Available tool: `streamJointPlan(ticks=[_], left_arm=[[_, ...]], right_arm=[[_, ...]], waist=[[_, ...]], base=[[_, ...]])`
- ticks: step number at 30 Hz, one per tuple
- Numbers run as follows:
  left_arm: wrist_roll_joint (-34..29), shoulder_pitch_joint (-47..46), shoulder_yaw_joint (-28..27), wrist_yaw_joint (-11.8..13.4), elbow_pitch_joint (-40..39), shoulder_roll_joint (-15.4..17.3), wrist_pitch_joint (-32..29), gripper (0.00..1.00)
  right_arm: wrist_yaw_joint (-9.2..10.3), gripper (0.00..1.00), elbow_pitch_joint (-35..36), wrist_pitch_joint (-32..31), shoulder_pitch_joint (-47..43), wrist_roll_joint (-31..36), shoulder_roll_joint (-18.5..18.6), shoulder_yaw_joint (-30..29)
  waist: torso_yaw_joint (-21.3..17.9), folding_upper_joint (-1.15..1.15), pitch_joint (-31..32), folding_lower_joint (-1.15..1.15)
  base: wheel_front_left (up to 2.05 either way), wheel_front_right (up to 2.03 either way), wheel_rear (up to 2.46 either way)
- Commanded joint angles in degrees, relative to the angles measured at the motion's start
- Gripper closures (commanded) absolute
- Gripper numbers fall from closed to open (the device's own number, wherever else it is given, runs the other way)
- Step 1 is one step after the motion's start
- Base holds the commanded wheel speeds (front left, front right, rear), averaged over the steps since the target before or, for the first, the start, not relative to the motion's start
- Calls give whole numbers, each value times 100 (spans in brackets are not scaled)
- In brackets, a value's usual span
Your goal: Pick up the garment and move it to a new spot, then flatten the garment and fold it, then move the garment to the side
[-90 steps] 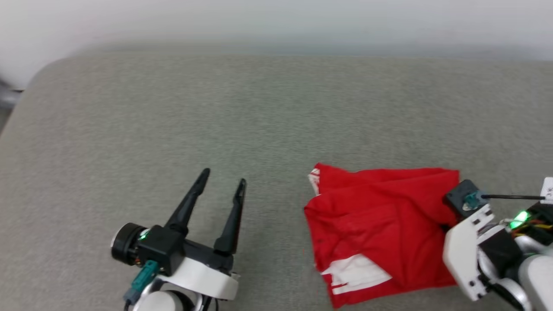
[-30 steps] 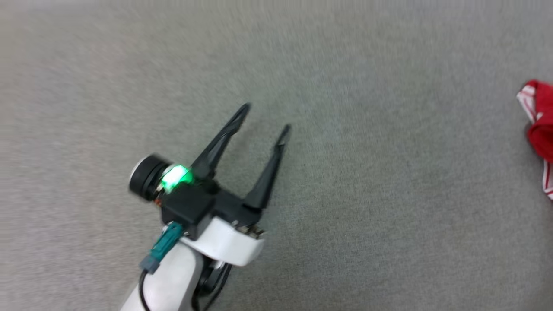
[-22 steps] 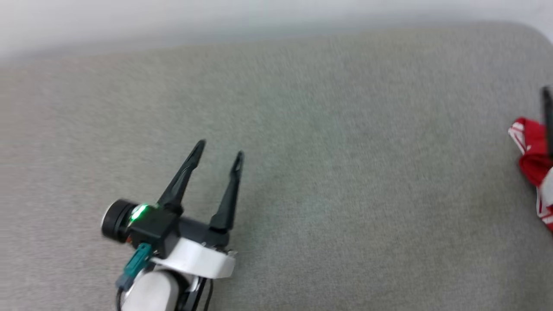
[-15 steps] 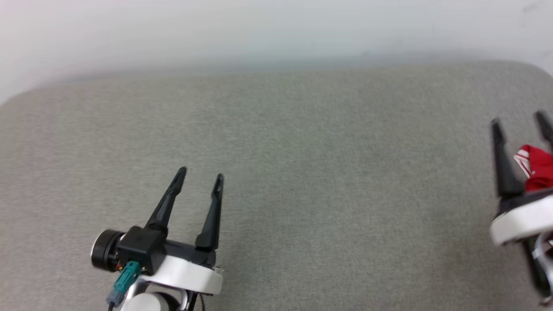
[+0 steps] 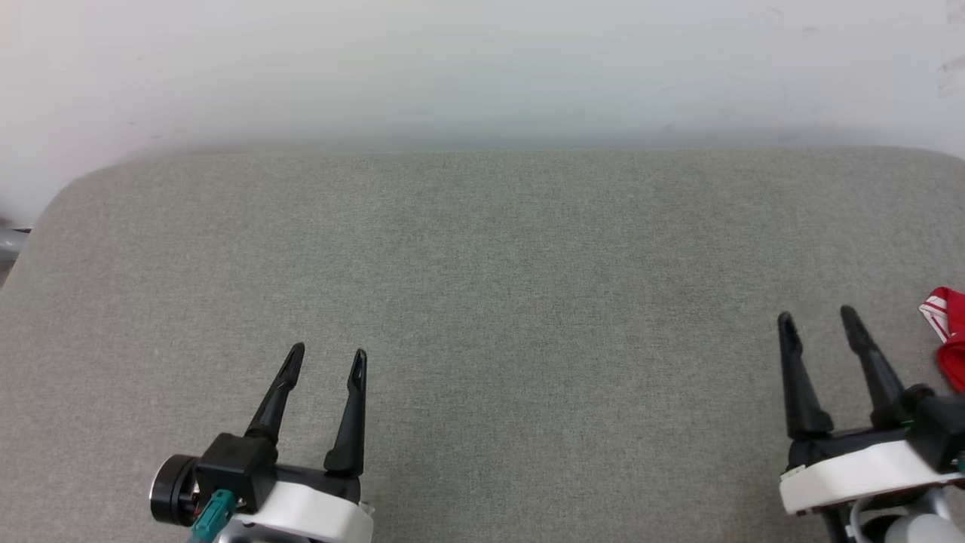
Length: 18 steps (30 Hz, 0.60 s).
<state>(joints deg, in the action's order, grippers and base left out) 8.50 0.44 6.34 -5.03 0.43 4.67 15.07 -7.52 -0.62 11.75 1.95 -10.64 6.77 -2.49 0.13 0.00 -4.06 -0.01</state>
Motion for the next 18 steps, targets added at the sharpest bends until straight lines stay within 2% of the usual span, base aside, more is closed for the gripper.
streamJointPlan(ticks=[1,13,18], left_arm=[[-35,73,-34,-15,29,-29,12,0],[-270,30,-123,-122,214,-128,12,0],[-403,18,-117,-61,236,-150,12,0]], right_arm=[[7,0,-50,35,-107,20,-34,32],[7,0,-531,318,78,166,-101,237],[7,0,-588,340,83,188,-73,243]], waist=[[-1,0,-3,1],[56,0,29,1],[68,0,40,1]], base=[[0,0,0],[0,0,0],[0,0,0]])
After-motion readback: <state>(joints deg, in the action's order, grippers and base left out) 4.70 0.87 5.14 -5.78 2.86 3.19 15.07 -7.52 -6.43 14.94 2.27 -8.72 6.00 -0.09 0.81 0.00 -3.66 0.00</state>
